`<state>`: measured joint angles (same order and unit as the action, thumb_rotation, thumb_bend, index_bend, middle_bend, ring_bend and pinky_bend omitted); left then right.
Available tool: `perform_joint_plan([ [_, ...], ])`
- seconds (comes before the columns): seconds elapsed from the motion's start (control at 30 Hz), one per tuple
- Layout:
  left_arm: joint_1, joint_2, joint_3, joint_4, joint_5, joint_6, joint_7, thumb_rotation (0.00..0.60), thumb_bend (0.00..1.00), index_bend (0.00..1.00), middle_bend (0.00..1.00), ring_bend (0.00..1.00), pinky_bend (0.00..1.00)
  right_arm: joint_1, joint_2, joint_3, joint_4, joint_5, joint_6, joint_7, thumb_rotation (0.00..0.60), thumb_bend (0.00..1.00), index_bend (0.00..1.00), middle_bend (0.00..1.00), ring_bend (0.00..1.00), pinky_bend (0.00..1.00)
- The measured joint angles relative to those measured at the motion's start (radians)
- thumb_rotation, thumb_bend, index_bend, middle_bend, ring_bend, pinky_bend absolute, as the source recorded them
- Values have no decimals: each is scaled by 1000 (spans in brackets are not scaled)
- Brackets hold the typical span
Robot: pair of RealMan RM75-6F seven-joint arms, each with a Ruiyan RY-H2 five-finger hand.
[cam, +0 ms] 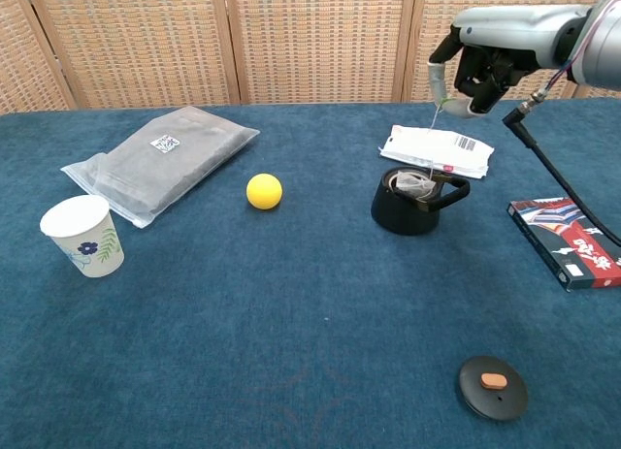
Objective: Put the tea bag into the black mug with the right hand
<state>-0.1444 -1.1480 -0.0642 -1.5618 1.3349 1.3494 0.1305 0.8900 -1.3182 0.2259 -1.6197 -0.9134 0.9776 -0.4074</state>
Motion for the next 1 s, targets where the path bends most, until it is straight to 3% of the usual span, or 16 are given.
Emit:
perform_joint_plan([
  [0.23,2,-2,1,4,-7,-2,1,600,355,0,0,0,0,-2,-32,-46,-13,-78,7,-39,600,614,614,972,964,981],
  [0.37,1,-4,1,6,-8,-5,0,600,355,0,0,0,0,1,-56,-72,-12,-102,-4,-73,600,614,550,971,964,981],
  [0.87,2,-2,-1,8,-14,-5,-1,600,356,0,0,0,0,12,-93,-99,-5,-101,-33,-138,600,611,432,962,964,981],
  [1.0,2,2,-5,5,-14,0,-3,600,355,0,0,0,0,14,-89,-102,-14,-86,-42,-150,600,606,359,960,964,981],
])
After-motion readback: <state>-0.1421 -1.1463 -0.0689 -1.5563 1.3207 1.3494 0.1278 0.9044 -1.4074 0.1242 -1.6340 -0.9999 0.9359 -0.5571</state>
